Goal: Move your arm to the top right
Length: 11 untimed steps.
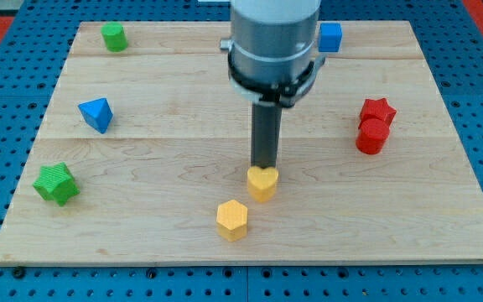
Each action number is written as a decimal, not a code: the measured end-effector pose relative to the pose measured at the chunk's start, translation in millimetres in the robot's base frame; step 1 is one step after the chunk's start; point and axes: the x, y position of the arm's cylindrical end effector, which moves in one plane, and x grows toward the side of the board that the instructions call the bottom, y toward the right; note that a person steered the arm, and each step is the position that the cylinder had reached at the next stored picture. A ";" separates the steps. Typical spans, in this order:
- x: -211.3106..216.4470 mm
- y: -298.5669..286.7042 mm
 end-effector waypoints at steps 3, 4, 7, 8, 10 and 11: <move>29.5 2.9; 4.7 35.7; -141.0 33.7; -174.5 75.8; -256.4 183.5; -276.2 169.7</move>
